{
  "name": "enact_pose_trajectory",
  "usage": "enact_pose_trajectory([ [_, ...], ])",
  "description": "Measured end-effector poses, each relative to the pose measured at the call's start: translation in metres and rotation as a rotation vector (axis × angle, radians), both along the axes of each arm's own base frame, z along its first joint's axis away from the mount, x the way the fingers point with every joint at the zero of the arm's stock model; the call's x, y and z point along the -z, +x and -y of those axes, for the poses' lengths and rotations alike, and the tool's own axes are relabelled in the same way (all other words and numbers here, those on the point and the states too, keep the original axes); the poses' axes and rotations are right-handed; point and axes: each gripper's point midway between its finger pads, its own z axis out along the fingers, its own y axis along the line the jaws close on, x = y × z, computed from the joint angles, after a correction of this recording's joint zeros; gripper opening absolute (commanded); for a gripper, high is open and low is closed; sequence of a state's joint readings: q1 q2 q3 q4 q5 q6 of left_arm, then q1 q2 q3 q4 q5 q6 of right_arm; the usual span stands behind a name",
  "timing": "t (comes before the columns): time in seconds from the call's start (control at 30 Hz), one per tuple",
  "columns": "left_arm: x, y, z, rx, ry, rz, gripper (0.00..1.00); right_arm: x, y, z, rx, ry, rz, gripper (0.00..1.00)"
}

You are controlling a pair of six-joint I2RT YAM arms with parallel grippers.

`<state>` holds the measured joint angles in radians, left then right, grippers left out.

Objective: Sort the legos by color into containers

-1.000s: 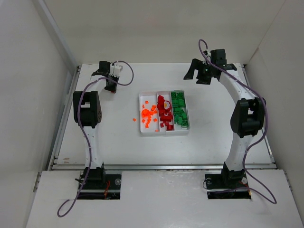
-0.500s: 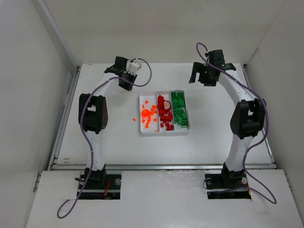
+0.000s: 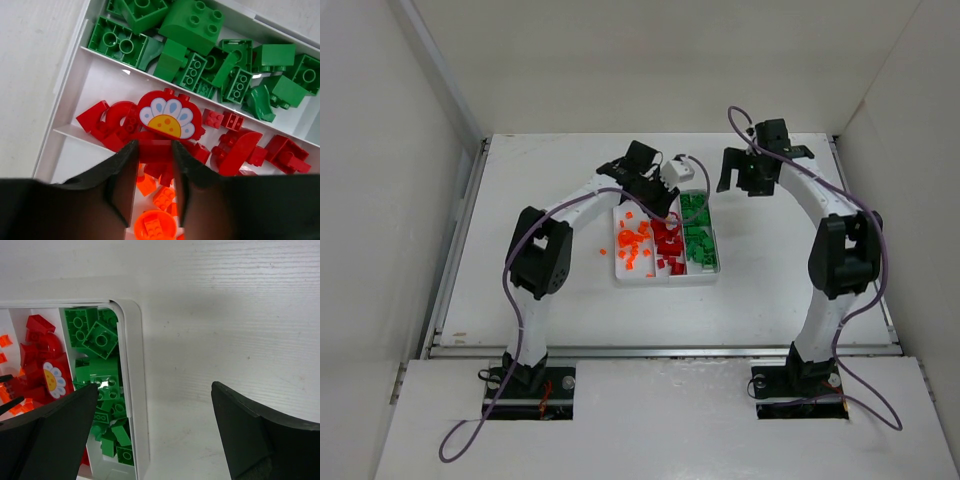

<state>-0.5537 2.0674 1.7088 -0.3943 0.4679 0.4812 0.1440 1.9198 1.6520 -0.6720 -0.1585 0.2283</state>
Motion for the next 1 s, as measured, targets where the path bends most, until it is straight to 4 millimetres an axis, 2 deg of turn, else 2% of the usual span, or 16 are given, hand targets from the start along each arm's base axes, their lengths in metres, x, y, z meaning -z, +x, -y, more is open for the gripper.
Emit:
enact_pose_trajectory([
  [0.03, 0.002, 0.0, 0.0, -0.002, 0.001, -0.001, 0.43, 0.0, 0.0, 0.0, -0.002, -0.001, 0.001, 1.0],
  [0.07, 0.002, 0.001, 0.001, -0.003, -0.002, 0.004, 0.62, -0.002, 0.0, 0.0, -0.006, -0.004, 0.005, 1.0],
  [0.13, 0.0, 0.005, 0.003, -0.01, -0.009, 0.021, 0.8, -0.006, 0.0, 0.001, -0.012, -0.007, 0.018, 1.0],
  [0.27, -0.003, 0.011, 0.005, -0.023, -0.014, 0.045, 0.92, -0.017, -0.001, 0.001, -0.018, -0.008, 0.043, 1.0],
  [0.37, -0.012, 0.014, 0.009, -0.03, -0.018, 0.062, 0.94, -0.021, -0.001, 0.001, -0.024, -0.007, 0.053, 1.0],
  [0.47, -0.033, 0.026, 0.012, -0.056, -0.036, 0.106, 0.94, -0.021, -0.001, 0.0, -0.028, -0.006, 0.054, 1.0],
  [0.57, -0.055, 0.033, 0.003, -0.09, -0.04, 0.149, 0.8, -0.022, 0.0, 0.0, -0.029, -0.005, 0.057, 1.0],
  [0.6, -0.061, 0.035, -0.006, -0.104, -0.034, 0.164, 0.73, -0.022, -0.001, 0.0, -0.031, -0.007, 0.057, 1.0],
  [0.63, -0.066, 0.035, -0.019, -0.118, -0.023, 0.176, 0.58, -0.022, 0.0, 0.0, -0.032, -0.008, 0.059, 1.0],
  [0.7, -0.073, 0.03, -0.053, -0.15, 0.012, 0.185, 0.45, -0.022, 0.0, 0.0, -0.037, -0.01, 0.059, 1.0],
  [0.73, -0.076, 0.027, -0.073, -0.167, 0.03, 0.188, 0.42, -0.022, -0.001, 0.0, -0.038, -0.009, 0.059, 1.0],
  [0.8, -0.076, 0.018, -0.114, -0.194, 0.077, 0.194, 0.42, -0.022, -0.001, -0.001, -0.042, -0.005, 0.06, 1.0],
  [0.87, -0.065, 0.008, -0.15, -0.218, 0.134, 0.186, 0.48, -0.024, 0.0, -0.003, -0.049, 0.004, 0.062, 1.0],
  [0.9, -0.056, 0.0, -0.163, -0.215, 0.168, 0.173, 0.55, -0.025, 0.001, -0.004, -0.052, 0.009, 0.064, 1.0],
  [1.0, -0.015, -0.03, -0.175, -0.169, 0.24, 0.092, 0.58, -0.028, 0.006, -0.008, -0.062, 0.024, 0.074, 1.0],
])
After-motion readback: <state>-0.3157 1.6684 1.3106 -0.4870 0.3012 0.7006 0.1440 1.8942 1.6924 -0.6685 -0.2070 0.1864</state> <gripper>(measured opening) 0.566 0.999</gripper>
